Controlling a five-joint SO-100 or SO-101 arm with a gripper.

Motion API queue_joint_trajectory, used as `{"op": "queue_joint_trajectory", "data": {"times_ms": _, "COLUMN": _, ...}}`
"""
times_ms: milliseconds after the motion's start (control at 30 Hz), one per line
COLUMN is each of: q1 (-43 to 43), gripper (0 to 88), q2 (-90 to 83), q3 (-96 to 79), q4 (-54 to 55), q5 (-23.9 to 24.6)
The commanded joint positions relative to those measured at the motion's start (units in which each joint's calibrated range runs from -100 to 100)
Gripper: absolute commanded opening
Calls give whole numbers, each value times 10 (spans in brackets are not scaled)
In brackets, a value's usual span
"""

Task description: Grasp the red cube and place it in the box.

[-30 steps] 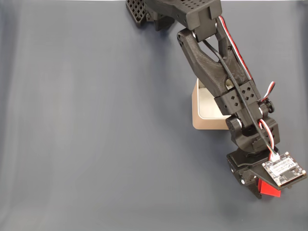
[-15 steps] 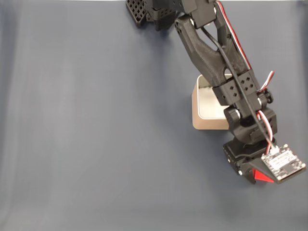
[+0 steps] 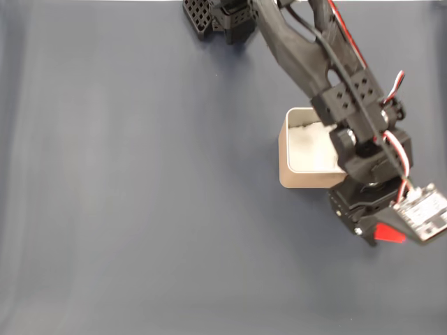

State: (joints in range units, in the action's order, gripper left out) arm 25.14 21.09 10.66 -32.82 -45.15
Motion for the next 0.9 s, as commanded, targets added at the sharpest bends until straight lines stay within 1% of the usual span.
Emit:
{"op": "queue_joint_trajectory", "data": {"times_ms": 0, "q1": 5, "gripper": 102, "q2": -75, "q3": 8, "q4": -23, "q5": -4}}
{"op": "queue_joint_trajectory", "data": {"times_ms": 233, "q1": 7, "gripper": 101, "q2": -124, "q3": 0, "q4": -59, "q5": -7}}
{"op": "queue_joint_trajectory", "data": {"times_ms": 400, "q1": 8, "gripper": 102, "q2": -163, "q3": -25, "q4": -60, "q5": -11}}
{"op": "queue_joint_trajectory", "data": {"times_ms": 867, "q1": 7, "gripper": 101, "q2": -329, "q3": -182, "q4": -60, "q5": -21}}
